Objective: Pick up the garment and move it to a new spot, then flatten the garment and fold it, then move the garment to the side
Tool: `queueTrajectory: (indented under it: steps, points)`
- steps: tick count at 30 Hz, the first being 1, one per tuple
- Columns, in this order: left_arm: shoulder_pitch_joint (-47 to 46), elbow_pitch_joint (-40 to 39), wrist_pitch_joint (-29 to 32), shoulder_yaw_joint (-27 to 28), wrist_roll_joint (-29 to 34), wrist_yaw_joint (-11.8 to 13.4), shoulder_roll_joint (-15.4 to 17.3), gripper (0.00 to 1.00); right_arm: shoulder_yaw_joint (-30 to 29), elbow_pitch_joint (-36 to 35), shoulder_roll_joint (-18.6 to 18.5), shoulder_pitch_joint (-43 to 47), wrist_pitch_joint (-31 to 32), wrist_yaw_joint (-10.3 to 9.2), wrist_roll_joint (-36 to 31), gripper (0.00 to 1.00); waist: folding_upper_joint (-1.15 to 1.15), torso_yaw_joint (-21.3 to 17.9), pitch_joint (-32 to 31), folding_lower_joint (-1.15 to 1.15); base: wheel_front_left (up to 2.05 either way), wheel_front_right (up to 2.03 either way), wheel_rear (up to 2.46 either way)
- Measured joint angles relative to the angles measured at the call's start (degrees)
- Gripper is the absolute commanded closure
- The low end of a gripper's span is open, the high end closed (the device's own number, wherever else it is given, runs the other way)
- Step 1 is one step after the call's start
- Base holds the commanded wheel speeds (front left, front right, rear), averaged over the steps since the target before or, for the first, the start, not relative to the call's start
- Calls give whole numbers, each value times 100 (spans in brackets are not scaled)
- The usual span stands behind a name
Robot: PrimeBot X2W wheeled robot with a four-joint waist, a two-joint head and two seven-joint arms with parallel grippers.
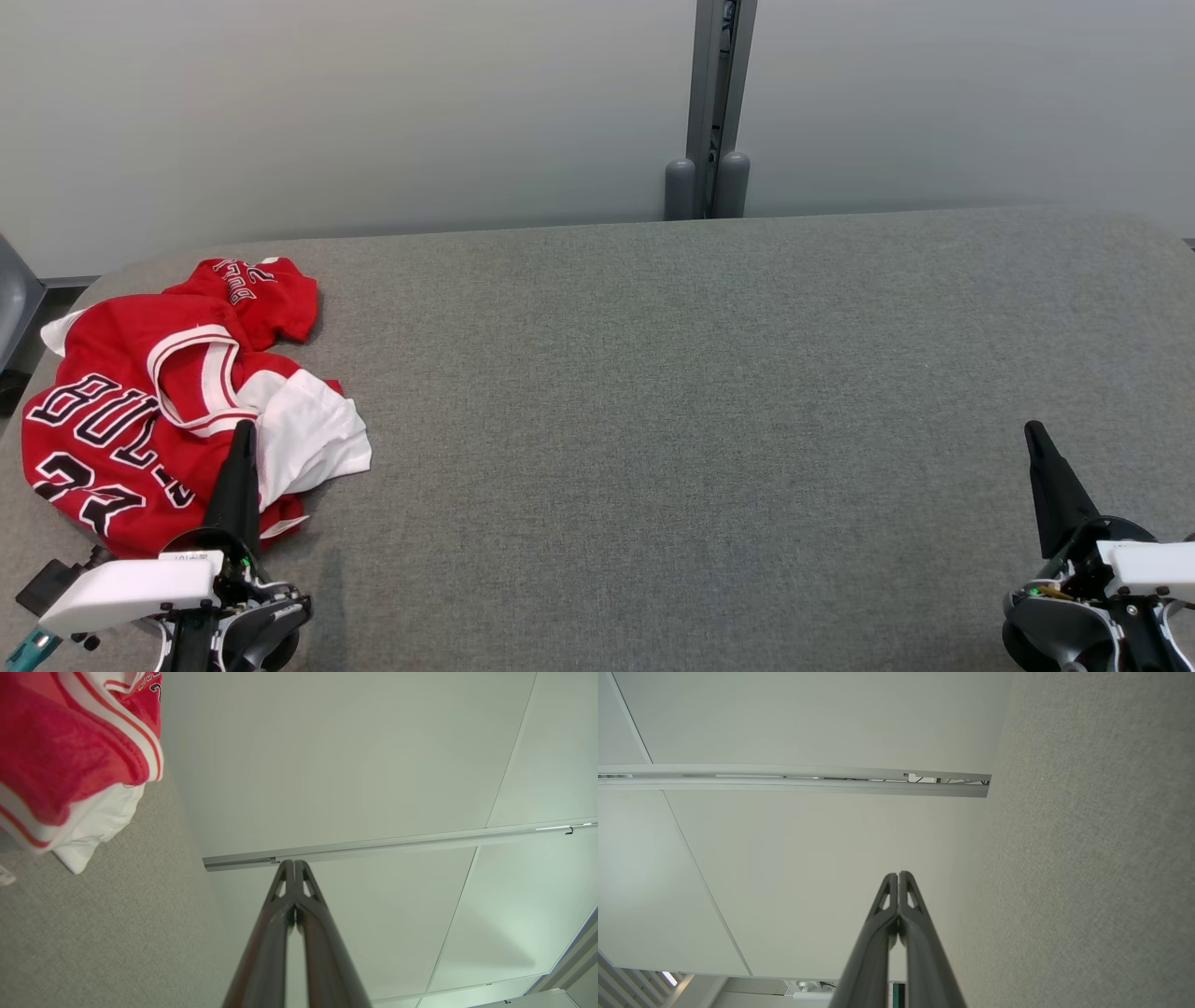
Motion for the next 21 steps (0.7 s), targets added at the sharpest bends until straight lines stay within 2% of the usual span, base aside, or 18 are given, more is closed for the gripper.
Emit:
queueTrajectory:
  steps: [6,7,12,21]
  points:
    - [0,0,0,0,0,0,0,100,0,0,0,0,0,0,0,100,0,0,0,0,0,0,0]
    - [11,18,-2,-1,0,1,-4,0,0,14,4,12,-1,0,0,0,0,0,0,0,0,0,0]
    - [226,164,-30,-37,0,11,-63,0,29,156,84,197,-9,-8,1,0,0,1,1,0,0,0,0]
    - [226,15,-298,-194,87,18,-63,0,146,-1,81,188,-267,-10,31,0,0,1,5,0,0,0,0]
